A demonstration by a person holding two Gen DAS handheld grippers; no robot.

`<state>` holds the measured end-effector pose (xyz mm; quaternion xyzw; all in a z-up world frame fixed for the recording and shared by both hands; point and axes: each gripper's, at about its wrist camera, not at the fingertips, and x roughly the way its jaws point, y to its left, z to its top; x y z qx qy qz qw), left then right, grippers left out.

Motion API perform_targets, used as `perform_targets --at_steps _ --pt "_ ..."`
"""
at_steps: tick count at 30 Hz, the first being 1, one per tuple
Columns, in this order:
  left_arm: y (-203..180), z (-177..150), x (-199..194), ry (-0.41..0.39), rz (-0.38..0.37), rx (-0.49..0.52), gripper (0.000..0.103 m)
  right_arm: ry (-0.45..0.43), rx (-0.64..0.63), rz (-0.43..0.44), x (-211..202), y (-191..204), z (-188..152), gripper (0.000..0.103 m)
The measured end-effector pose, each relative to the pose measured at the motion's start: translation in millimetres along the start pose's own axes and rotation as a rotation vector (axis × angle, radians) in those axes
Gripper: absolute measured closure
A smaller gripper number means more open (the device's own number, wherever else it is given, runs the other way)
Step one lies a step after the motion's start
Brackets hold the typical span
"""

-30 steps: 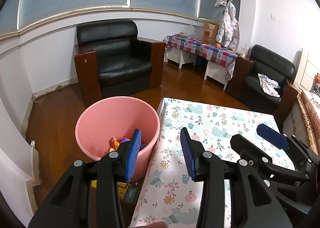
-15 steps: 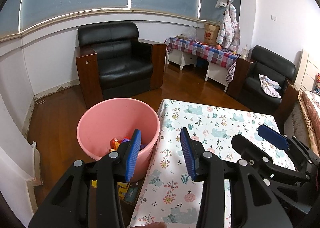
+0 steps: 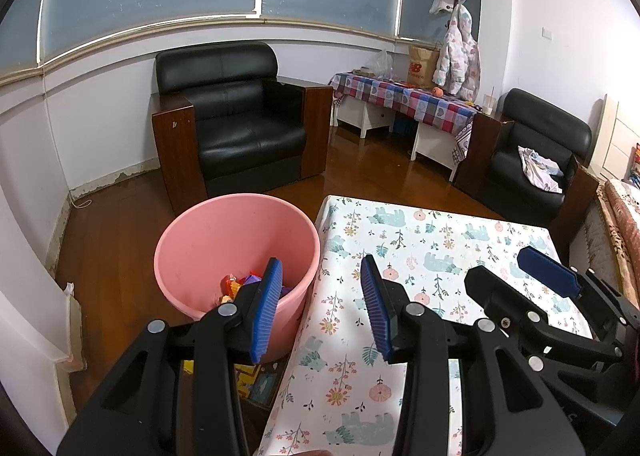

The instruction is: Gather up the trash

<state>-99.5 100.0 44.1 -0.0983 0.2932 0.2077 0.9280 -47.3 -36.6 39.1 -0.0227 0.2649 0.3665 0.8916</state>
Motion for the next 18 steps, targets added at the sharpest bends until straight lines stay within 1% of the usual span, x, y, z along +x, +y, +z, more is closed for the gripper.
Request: perform_targets --at_steps 18 --pt "0.2 -2.1 -1.0 0.001 0.000 0.005 0.062 0.002 0.005 0.002 -1.0 -0.6 -2.7 0.037"
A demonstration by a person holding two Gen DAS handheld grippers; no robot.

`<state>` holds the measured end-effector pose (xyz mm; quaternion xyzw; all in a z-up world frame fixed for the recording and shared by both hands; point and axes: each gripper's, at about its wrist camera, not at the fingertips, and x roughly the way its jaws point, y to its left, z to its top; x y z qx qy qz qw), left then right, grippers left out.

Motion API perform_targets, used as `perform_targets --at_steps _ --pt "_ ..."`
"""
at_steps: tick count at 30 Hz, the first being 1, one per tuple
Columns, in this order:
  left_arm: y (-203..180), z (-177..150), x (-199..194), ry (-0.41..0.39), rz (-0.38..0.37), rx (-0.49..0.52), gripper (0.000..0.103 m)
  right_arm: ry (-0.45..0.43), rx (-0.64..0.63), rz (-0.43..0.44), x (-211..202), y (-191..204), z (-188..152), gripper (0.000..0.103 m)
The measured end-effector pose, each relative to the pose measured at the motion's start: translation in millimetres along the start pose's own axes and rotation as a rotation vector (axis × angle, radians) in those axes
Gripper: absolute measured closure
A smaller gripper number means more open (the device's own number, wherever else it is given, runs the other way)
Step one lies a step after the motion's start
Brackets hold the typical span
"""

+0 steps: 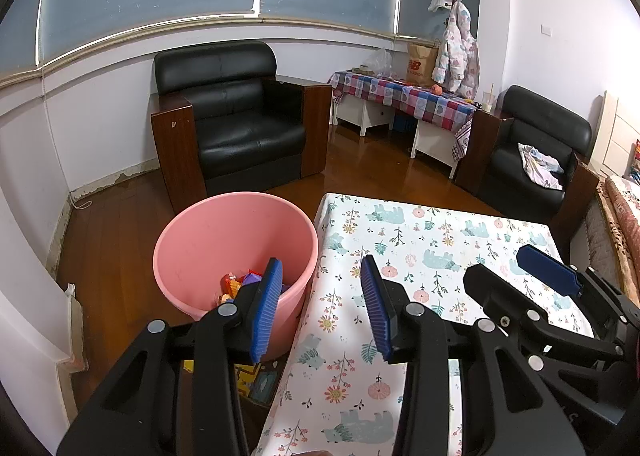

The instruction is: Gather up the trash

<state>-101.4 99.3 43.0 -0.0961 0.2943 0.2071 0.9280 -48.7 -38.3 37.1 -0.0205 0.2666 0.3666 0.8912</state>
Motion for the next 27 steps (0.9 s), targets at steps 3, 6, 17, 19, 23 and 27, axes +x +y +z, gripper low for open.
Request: perform_targets --at_steps 3,6,17,19,23,27 --pt "1.9 -0.6 -0.2 0.001 -0.001 0.001 0.062 -0.001 0.000 0.000 -0.2 -0.2 0.0 0.037" --pt "1.7 -1.0 -0.1 0.002 0.000 0.001 0.062 0.004 0.001 -0.001 0.6 -0.2 -1.3 0.037" --pt "2.0 -5.0 3.5 0.011 -0.001 0.014 0.062 0.010 0.017 -0.001 2.7 -5.6 -2.7 0.037" --pt "1.2 -4.9 6.4 0.015 -0.001 0.018 0.062 0.013 0.021 -0.001 4.2 -7.5 -2.3 0.037" --pt "0.3 -4.9 11.1 0.024 -0.001 0.026 0.062 0.022 0.030 -0.003 8.7 -9.8 -3.8 0.037" --pt "-0.7 -4.5 17.3 0.036 -0.001 0.031 0.062 0.030 0.037 -0.005 12.9 -11.3 -5.2 0.037"
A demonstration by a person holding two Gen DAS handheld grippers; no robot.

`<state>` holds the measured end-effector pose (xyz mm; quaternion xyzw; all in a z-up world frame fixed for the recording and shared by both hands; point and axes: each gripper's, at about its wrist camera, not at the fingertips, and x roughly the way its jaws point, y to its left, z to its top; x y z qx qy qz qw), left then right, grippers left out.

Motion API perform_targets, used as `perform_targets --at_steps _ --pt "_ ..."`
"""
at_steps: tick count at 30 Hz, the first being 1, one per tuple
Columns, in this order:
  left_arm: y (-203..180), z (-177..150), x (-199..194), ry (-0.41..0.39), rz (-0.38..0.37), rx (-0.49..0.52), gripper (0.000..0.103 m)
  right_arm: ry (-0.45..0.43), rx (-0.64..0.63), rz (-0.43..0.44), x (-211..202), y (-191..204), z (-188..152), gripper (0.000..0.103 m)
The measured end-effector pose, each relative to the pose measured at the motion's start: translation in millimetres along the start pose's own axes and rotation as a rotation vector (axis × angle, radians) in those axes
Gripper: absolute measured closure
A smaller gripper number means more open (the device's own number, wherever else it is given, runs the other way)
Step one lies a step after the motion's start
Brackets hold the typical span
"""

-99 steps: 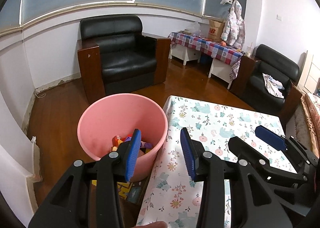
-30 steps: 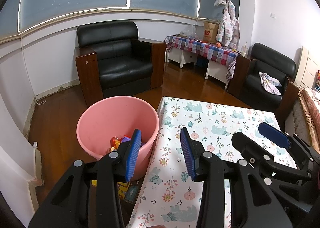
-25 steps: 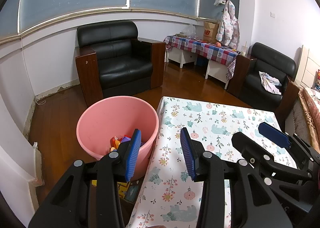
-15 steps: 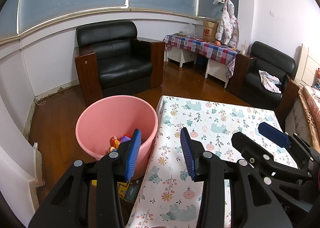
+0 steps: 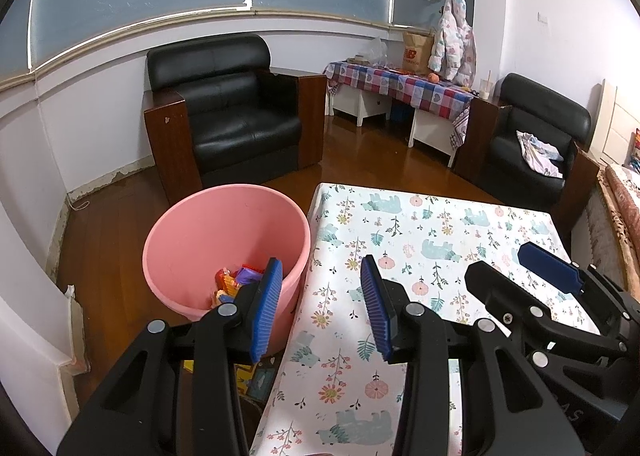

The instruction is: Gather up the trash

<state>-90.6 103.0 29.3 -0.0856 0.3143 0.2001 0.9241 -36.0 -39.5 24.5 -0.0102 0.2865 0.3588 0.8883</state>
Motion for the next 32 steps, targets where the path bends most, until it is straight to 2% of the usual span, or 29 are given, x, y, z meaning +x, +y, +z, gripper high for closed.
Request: perform_targets --at_steps 32 --pt "-29.9 2.6 40.8 0.057 -0.008 0.046 0.062 0.050 0.061 -0.026 32.1 -31.0 -5.4 0.037"
